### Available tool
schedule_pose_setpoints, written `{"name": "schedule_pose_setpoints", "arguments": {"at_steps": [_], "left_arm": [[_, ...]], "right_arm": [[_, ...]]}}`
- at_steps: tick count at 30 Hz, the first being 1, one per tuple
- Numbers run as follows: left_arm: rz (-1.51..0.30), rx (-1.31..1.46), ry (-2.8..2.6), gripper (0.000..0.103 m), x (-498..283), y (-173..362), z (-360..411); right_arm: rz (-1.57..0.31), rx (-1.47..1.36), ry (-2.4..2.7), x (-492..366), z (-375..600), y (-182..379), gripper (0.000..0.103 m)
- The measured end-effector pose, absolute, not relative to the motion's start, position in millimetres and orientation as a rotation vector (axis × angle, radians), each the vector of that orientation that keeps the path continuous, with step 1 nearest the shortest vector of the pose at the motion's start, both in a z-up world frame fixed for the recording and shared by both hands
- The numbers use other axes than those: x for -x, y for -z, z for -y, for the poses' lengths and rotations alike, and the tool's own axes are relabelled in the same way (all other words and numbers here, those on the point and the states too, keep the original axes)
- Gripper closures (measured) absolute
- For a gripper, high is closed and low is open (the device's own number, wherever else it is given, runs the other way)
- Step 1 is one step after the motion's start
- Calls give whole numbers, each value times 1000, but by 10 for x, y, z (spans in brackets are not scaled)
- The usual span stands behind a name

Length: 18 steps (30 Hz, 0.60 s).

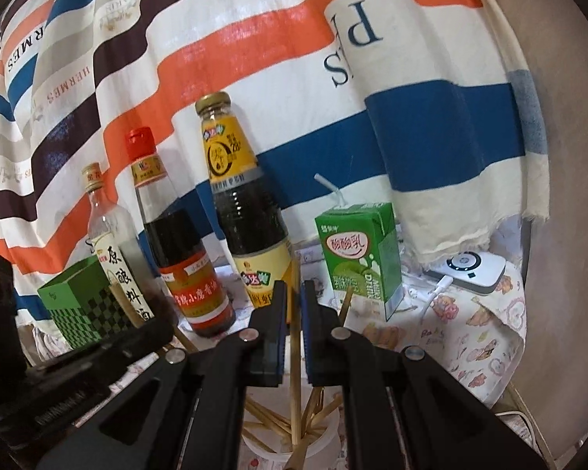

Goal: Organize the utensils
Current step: 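Carry both chopsticks over the translucent cup while opening both grippers to drop them in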

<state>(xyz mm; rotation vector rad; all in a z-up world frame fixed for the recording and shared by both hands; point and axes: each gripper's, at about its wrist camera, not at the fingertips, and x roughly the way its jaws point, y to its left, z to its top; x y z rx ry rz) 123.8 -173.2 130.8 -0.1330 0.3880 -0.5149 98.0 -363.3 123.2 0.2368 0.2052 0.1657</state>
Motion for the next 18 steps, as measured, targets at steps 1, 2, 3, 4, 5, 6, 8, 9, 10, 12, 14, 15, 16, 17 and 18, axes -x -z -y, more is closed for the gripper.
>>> {"name": "schedule_pose_setpoints", "arguments": {"at_steps": [1, 2, 3, 4, 5, 6, 8, 9, 10, 12, 14, 15, 16, 17, 18], "left_arm": [[-394, 126, 514, 97, -1245, -1285, 1740], [-397, 120, 512, 97, -1253, -1275, 1750], [-398, 114, 509, 97, -1257, -1264, 1755], [-397, 109, 507, 97, -1259, -1259, 1758], [-396, 106, 506, 97, -1259, -1256, 1756], [-395, 104, 505, 97, -1260, -1258, 1755], [-396, 102, 506, 97, -1263, -1257, 1760], [-397, 102, 505, 97, -1270, -1260, 1761], [-397, 102, 502, 97, -1282, -1263, 1768], [-394, 103, 494, 95, -1296, -1266, 1767], [-386, 110, 489, 70, -1287, -1276, 1743], [-372, 117, 481, 64, -1264, -1282, 1719], [-359, 120, 472, 56, -1238, -1289, 1696], [-342, 119, 460, 52, -1204, -1304, 1665], [-329, 115, 451, 50, -1177, -1320, 1636]], "right_arm": [[-206, -238, -168, -978, 3634, -1232, 96], [-207, -238, -171, -975, 3634, -1235, 96], [-204, -239, -172, -965, 3638, -1240, 96], [-201, -240, -172, -954, 3642, -1244, 96], [-196, -241, -171, -939, 3648, -1255, 96], [-191, -243, -172, -925, 3655, -1269, 96], [-182, -250, -176, -899, 3673, -1296, 96], [-175, -255, -180, -875, 3686, -1315, 96], [-172, -255, -180, -865, 3689, -1330, 96], [-161, -250, -184, -825, 3696, -1364, 87], [-142, -247, -180, -769, 3708, -1398, 74], [-132, -246, -181, -743, 3716, -1415, 69], [-126, -245, -183, -726, 3718, -1428, 67], [-122, -244, -186, -712, 3720, -1443, 63], [-116, -242, -190, -689, 3725, -1461, 56]]}}
